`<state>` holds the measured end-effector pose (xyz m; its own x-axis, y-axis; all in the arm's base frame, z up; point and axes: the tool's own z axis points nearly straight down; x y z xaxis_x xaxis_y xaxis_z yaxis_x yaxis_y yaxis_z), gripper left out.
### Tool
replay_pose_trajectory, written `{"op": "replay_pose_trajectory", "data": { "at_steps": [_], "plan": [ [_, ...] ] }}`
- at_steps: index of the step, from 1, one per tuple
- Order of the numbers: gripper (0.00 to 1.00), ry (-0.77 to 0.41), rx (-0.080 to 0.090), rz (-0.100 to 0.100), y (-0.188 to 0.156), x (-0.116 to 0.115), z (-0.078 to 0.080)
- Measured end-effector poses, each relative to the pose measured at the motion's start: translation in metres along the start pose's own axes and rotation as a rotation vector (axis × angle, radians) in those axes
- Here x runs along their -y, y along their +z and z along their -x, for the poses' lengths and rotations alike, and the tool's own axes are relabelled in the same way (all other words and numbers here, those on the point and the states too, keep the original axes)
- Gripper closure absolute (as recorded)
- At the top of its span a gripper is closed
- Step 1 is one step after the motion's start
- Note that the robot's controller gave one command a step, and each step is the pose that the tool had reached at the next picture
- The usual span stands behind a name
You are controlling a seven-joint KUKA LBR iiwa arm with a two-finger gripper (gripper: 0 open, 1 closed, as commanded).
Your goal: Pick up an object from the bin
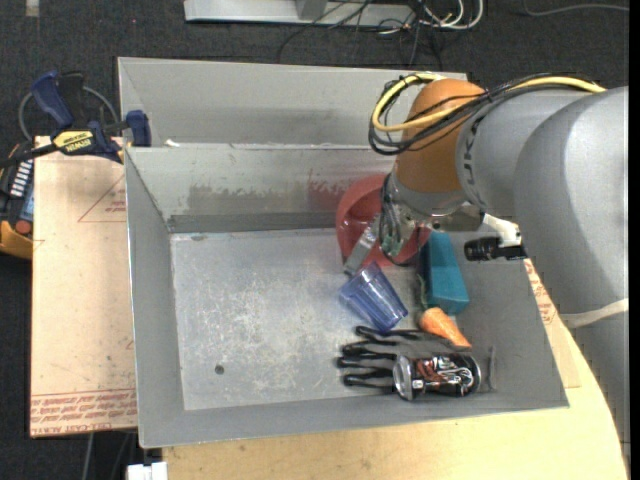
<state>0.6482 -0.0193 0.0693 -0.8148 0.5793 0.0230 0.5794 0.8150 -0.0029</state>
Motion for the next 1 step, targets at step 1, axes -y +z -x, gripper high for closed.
{"op": "replay_pose_trajectory", "data": {
  "at_steps": [1],
  "plan": [
    [1.0,0.0,0.0,-0.001,-0.0087,0.0007,-0.0006]
  ]
}}
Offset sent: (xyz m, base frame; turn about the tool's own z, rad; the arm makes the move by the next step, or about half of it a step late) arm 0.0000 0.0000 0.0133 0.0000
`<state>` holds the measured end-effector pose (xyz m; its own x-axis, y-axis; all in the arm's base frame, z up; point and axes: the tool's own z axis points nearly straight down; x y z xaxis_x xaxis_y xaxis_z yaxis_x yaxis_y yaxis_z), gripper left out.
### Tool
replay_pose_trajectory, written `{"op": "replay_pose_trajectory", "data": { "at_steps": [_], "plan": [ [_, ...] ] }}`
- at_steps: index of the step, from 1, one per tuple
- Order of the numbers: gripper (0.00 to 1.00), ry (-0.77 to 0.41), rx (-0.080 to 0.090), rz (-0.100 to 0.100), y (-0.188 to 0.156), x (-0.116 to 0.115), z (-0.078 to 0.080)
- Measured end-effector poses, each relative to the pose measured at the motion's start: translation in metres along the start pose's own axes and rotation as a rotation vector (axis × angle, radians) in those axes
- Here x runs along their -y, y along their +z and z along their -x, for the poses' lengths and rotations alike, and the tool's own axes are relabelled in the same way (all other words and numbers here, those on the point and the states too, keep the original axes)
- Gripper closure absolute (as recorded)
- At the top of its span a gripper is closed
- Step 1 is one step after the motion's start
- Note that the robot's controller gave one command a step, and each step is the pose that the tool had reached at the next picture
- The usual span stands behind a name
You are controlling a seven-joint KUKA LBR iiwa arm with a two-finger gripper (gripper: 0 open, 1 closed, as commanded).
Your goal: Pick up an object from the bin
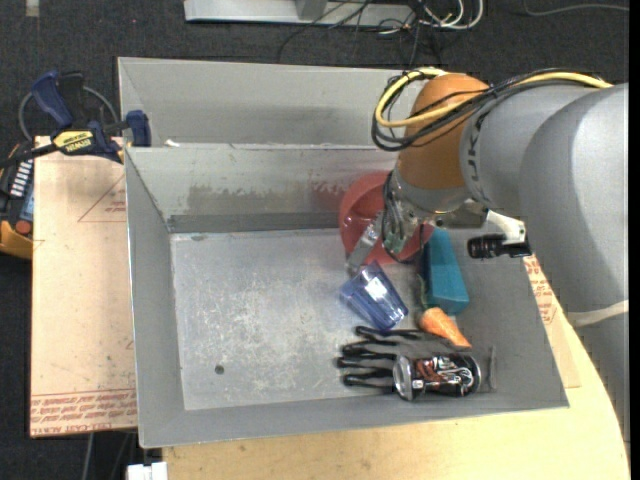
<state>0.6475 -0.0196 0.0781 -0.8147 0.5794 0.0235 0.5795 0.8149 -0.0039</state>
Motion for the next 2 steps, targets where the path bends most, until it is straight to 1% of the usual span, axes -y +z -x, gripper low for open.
{"op": "replay_pose_trajectory", "data": {
  "at_steps": [2],
  "plan": [
    [1.0,0.001,0.012,0.007,-0.031,-0.001,0.003]
  ]
}}
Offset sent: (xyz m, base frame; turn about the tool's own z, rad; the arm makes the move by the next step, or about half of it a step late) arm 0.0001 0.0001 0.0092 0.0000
